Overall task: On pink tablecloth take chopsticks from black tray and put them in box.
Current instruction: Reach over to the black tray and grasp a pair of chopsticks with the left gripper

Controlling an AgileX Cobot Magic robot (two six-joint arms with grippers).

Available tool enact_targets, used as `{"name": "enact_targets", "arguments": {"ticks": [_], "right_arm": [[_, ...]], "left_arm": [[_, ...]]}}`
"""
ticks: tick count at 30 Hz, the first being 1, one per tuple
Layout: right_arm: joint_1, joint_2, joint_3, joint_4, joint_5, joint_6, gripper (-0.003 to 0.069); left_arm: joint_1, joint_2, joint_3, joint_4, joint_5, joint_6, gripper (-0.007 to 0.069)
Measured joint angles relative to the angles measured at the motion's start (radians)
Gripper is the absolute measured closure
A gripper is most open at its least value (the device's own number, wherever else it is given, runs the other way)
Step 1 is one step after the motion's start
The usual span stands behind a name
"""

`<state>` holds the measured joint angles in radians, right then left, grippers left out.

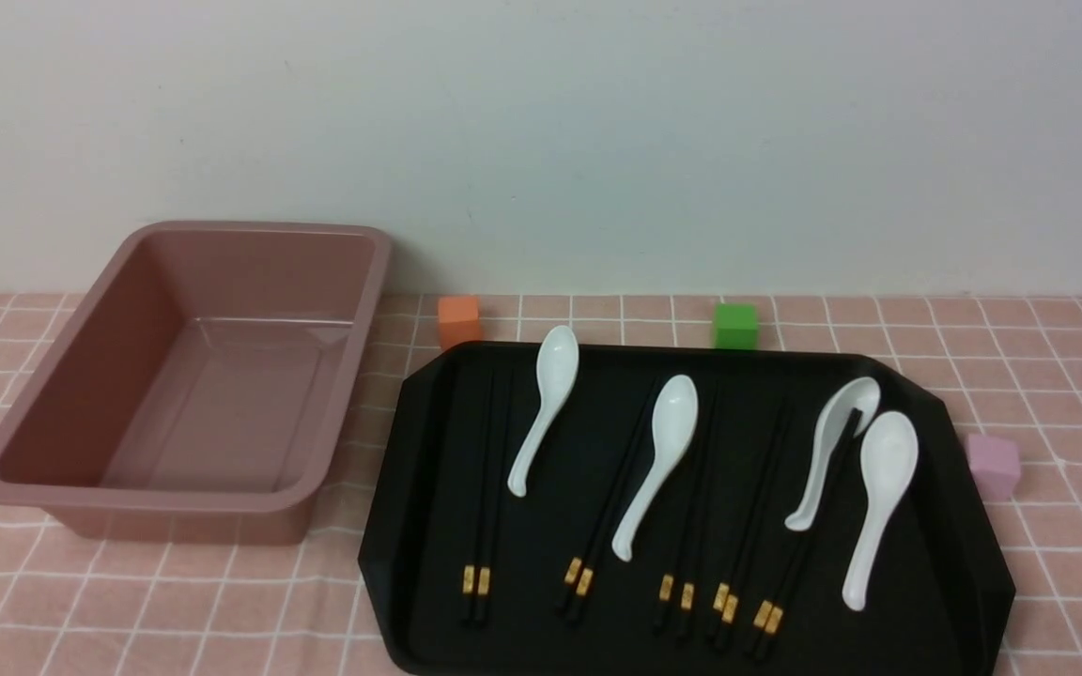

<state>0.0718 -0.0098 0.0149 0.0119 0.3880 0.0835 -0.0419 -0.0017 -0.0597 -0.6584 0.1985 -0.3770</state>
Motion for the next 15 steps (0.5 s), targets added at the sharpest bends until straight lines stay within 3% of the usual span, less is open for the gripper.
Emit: {"name": "enact_targets", "arguments": {"ticks": [3,6,11,15], "right_arm": [[0.0,0.0,0.0,0.0,0.0,0.0,0.0419],[0.0,0.0,0.0,0.0,0.0,0.0,0.0419],[0.0,0.0,0.0,0.0,0.0,0.0,0.0419],[0.0,0.0,0.0,0.0,0.0,0.0,0.0419]], "left_arm": [[0.0,0.068,-0.118,0.011,0.109,0.046,0.053],[0.0,0.321,-0.321,0.048,0.342,0.157,0.0638],[0.0,0.782,-0.574,0.076,0.634,0.386,0.0638],[-0.063,1.032,-0.673,0.089,0.662,0.463,0.0638]]}}
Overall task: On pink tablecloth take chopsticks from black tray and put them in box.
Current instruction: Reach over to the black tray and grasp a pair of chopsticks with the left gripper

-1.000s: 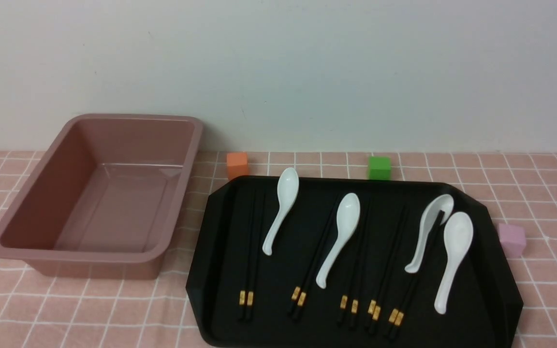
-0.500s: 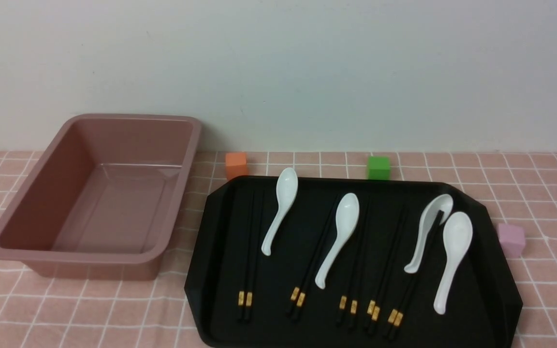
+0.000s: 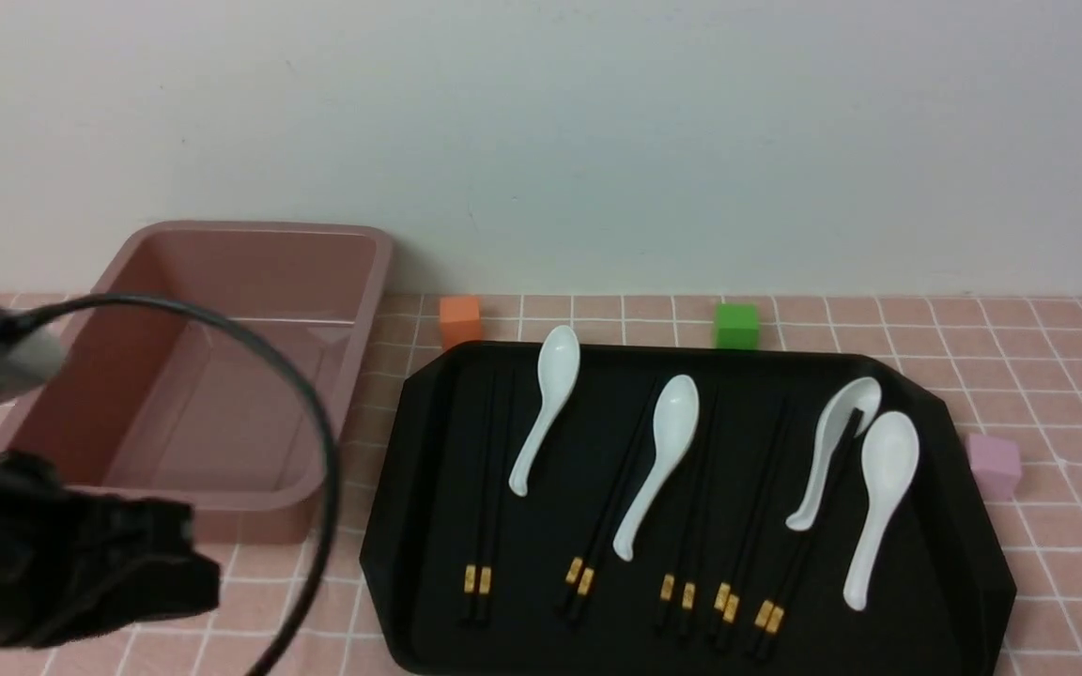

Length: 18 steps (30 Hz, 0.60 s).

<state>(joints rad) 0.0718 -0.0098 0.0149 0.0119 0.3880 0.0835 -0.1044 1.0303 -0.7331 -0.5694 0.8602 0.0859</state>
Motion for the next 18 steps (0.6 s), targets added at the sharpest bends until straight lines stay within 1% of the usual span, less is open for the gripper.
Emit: {"name": "enact_targets", "arguments": {"ticks": [1,2,3,5,6,7,8,10,12,13,15,18], "right_arm": [[0.0,0.0,0.0,0.0,0.0,0.0,0.0419],[0.0,0.0,0.0,0.0,0.0,0.0,0.0419],[0.0,0.0,0.0,0.0,0.0,0.0,0.0419],[0.0,0.0,0.0,0.0,0.0,0.0,0.0419],[0.0,0.0,0.0,0.0,0.0,0.0,0.0419],[0.0,0.0,0.0,0.0,0.0,0.0,0.0419],[0.0,0.0,0.0,0.0,0.0,0.0,0.0419],[0.0,0.0,0.0,0.0,0.0,0.0,0.0419],[0.0,0.0,0.0,0.0,0.0,0.0,0.0419],[0.0,0.0,0.0,0.0,0.0,0.0,0.0419],[0.0,0.0,0.0,0.0,0.0,0.0,0.0419],[0.0,0.0,0.0,0.0,0.0,0.0,0.0419]], "left_arm": [[-0.07,0.131,-0.059,0.03,-0.007,0.005,0.0638],[-0.126,0.197,-0.094,0.06,-0.012,-0.003,0.0638],[-0.138,0.209,-0.101,0.067,-0.013,-0.007,0.0638],[-0.321,0.355,-0.2,0.189,-0.028,-0.103,0.0638],[-0.321,0.365,-0.208,0.189,-0.029,-0.103,0.0638],[-0.42,0.432,-0.264,0.278,-0.029,-0.18,0.0638],[-0.484,0.489,-0.319,0.347,-0.029,-0.266,0.0638],[-0.553,0.549,-0.383,0.44,-0.029,-0.369,0.0638],[-0.591,0.596,-0.435,0.52,-0.021,-0.448,0.0638],[-0.596,0.613,-0.454,0.537,-0.016,-0.471,0.0638],[-0.599,0.647,-0.486,0.569,-0.01,-0.499,0.0638],[-0.583,0.684,-0.511,0.582,-0.006,-0.511,0.0638]]}}
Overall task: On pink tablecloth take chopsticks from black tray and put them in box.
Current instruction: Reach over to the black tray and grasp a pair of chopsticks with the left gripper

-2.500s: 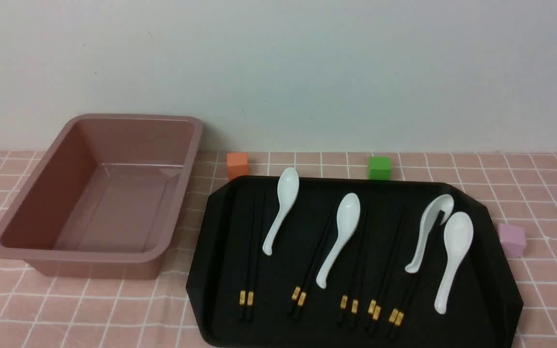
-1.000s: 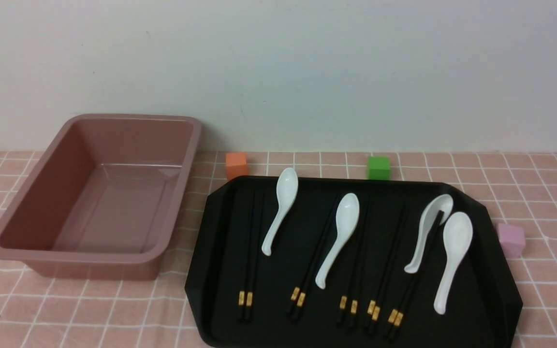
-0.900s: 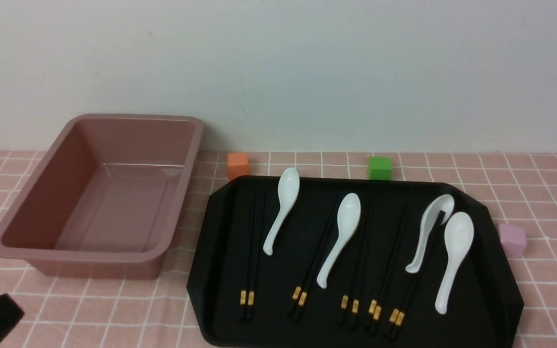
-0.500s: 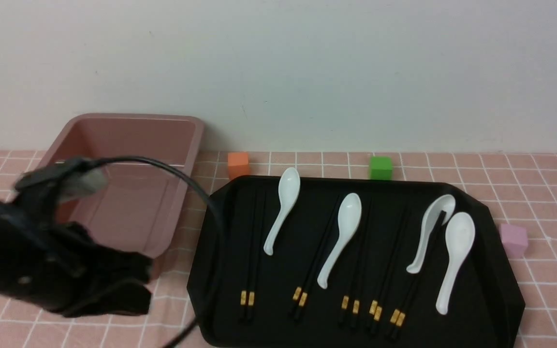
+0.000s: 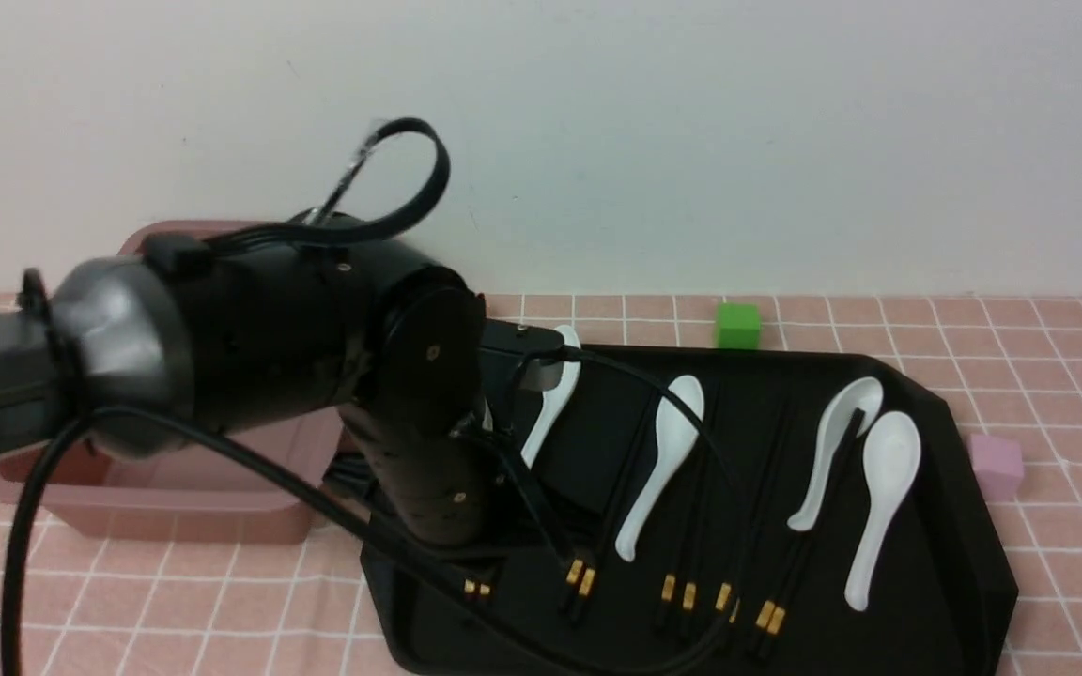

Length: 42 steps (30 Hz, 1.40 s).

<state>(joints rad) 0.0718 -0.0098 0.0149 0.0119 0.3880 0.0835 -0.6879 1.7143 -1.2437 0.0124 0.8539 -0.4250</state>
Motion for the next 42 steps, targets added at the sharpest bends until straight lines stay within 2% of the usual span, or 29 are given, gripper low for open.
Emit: {"name": "enact_targets", "arguments": {"ticks": [5,7,16,20,27,35,40,42], "right_arm": [[0.0,0.0,0.0,0.0,0.0,0.0,0.0419],[0.0,0.0,0.0,0.0,0.0,0.0,0.0419],[0.0,0.0,0.0,0.0,0.0,0.0,0.0419],[0.0,0.0,0.0,0.0,0.0,0.0,0.0419],[0.0,0.0,0.0,0.0,0.0,0.0,0.0419],[0.0,0.0,0.0,0.0,0.0,0.0,0.0419],[0.0,0.0,0.0,0.0,0.0,0.0,0.0419],[0.0,0.0,0.0,0.0,0.0,0.0,0.0419]], "left_arm": [[0.049,0.074,-0.047,0.015,-0.017,-0.003,0.0633],[0.064,0.101,-0.063,0.013,-0.019,-0.003,0.0607],[0.101,0.251,-0.141,-0.076,-0.027,-0.001,0.029],[0.101,0.293,-0.166,-0.06,-0.029,-0.025,0.0227],[0.101,0.347,-0.184,0.013,-0.056,-0.094,0.0225],[0.101,0.364,-0.202,0.027,-0.04,-0.119,0.0239],[0.101,0.368,-0.203,0.038,-0.027,-0.143,0.0336],[0.101,0.368,-0.203,0.051,-0.026,-0.173,0.0416]]}}
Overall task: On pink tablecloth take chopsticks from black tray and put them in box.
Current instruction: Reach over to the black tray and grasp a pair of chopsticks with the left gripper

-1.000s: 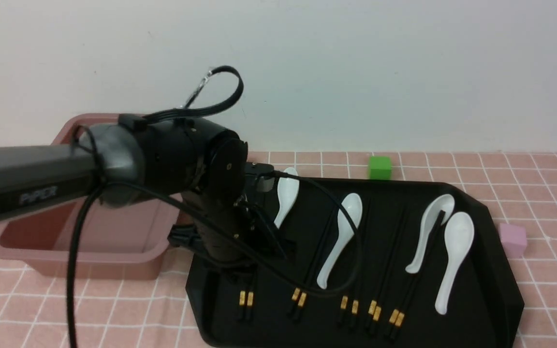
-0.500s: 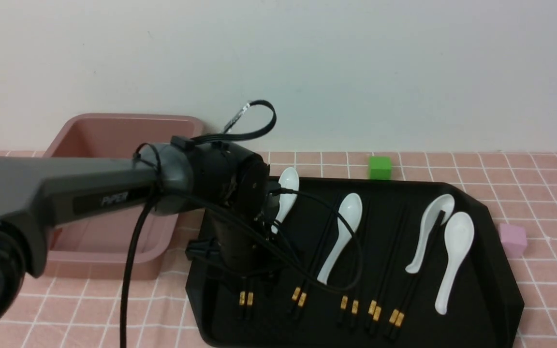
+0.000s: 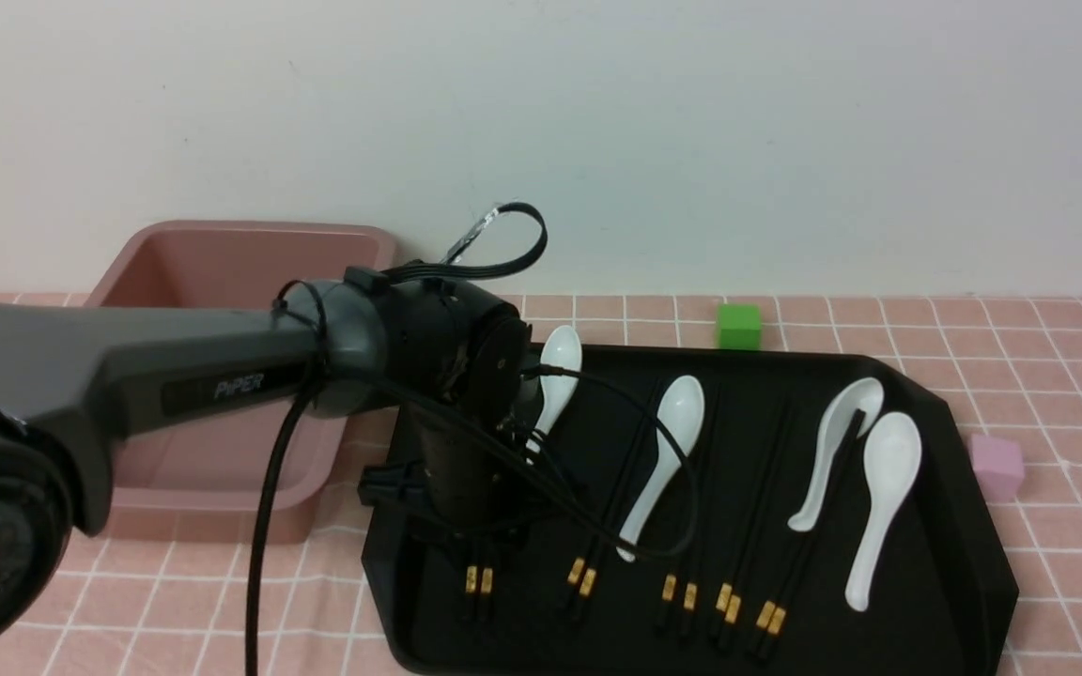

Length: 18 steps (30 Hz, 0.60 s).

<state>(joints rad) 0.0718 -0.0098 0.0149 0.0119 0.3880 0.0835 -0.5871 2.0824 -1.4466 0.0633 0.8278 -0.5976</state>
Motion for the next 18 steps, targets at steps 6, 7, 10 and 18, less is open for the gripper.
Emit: {"name": "enact_targets", "arguments": {"ticks": [6,7,10,18], "right_arm": [[0.0,0.0,0.0,0.0,0.0,0.0,0.0419],[0.0,0.0,0.0,0.0,0.0,0.0,0.0419],[0.0,0.0,0.0,0.0,0.0,0.0,0.0419],[0.0,0.0,0.0,0.0,0.0,0.0,0.0419]], "left_arm": [[-0.003,0.001,-0.003,0.03,0.006,-0.06,0.0501],[-0.003,0.001,-0.003,0.038,0.009,-0.063,0.0501],[-0.003,-0.008,0.0,0.057,0.016,-0.062,0.0501],[-0.001,-0.158,0.021,0.057,0.081,-0.032,0.0501]]}}
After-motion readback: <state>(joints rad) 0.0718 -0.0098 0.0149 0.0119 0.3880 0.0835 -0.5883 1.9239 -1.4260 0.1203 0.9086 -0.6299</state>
